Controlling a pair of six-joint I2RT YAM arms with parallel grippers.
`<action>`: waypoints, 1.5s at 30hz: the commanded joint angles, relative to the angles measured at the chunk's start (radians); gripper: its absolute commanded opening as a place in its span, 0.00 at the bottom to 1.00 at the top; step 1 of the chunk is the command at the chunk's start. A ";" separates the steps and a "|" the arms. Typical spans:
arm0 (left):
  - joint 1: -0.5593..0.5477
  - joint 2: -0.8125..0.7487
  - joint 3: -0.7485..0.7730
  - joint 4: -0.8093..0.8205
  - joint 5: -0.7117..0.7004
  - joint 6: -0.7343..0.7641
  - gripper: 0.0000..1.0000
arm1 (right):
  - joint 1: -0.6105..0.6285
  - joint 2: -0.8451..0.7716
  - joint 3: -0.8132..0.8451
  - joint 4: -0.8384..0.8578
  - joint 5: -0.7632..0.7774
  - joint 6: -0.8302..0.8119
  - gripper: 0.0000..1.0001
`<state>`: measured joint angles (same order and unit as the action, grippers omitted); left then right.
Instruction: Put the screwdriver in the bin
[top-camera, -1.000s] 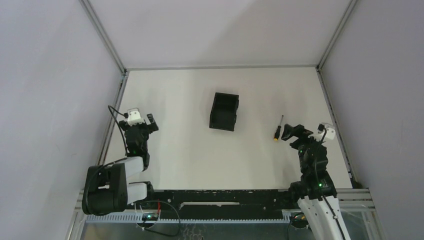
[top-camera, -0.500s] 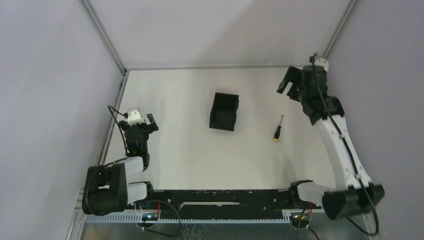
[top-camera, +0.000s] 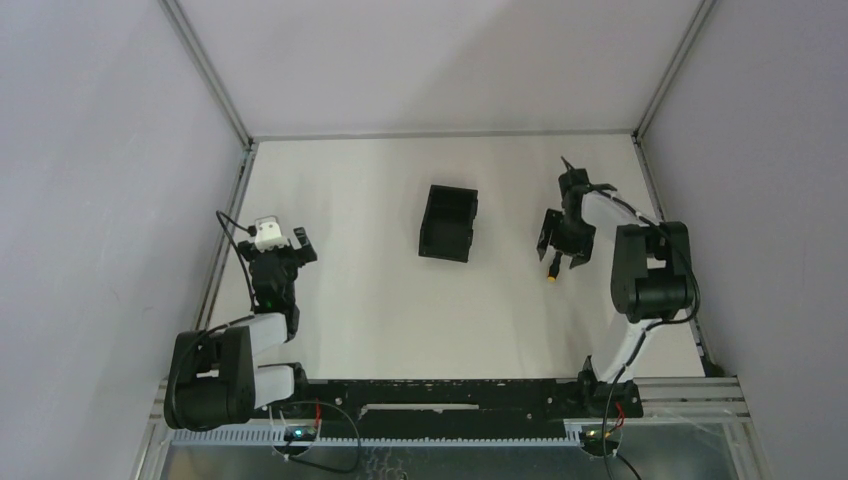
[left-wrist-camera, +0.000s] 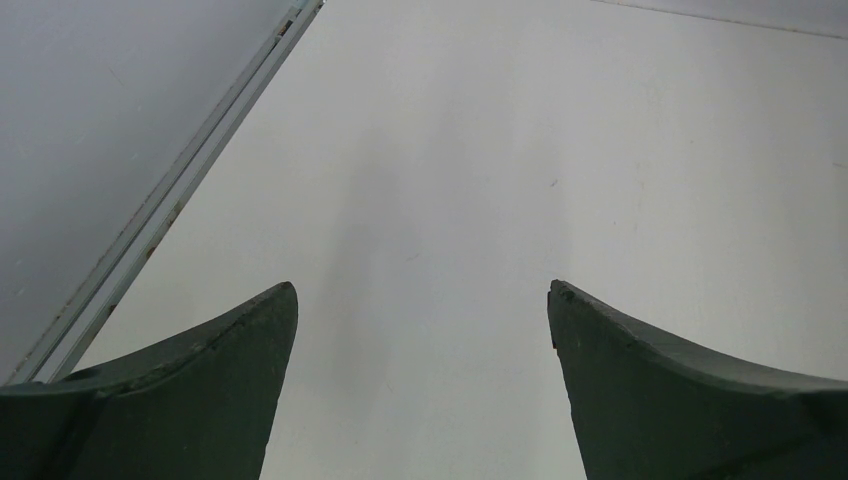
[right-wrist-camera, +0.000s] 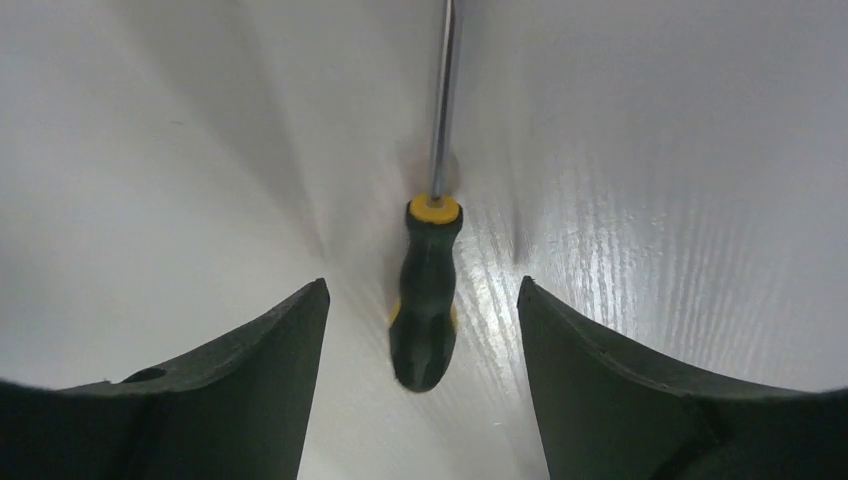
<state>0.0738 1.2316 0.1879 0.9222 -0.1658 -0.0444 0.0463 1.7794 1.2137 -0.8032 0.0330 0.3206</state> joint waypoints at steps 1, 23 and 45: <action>-0.008 -0.001 0.044 0.044 -0.010 0.015 1.00 | 0.000 0.039 -0.024 0.074 -0.013 -0.012 0.73; -0.008 0.000 0.043 0.044 -0.010 0.015 1.00 | -0.002 -0.161 0.409 -0.425 -0.016 -0.074 0.00; -0.008 0.000 0.044 0.044 -0.009 0.016 1.00 | 0.535 0.312 0.926 -0.343 -0.048 -0.068 0.00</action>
<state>0.0738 1.2316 0.1879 0.9226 -0.1658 -0.0444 0.5484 2.0338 2.0319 -1.1545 -0.0307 0.2852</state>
